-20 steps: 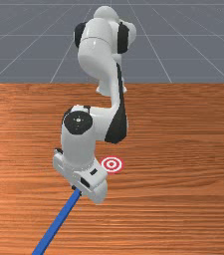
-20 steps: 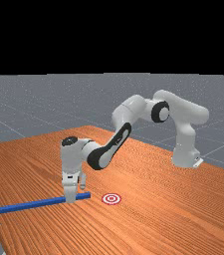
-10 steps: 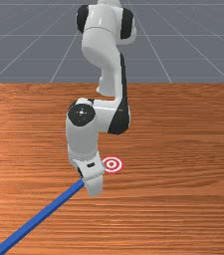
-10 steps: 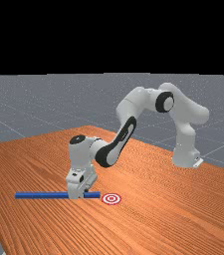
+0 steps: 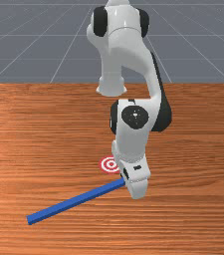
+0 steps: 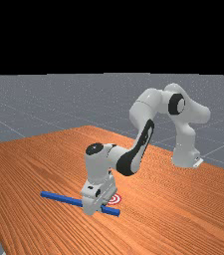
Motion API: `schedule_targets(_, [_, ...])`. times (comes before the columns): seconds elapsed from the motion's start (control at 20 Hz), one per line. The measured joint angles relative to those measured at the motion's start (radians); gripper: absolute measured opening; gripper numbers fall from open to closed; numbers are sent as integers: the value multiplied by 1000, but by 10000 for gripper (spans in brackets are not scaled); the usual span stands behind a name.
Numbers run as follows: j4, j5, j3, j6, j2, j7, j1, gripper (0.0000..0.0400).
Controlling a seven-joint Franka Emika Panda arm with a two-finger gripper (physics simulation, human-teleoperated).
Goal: Pull the pivot to the target area
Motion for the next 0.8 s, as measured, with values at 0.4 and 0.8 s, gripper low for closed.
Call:
schedule_targets(0.4, [-78, -64, 31, 35, -42, -158, 31, 95])
schedule_targets(0.8, [-336, -45, 16, 152, -176, -80, 40, 95])
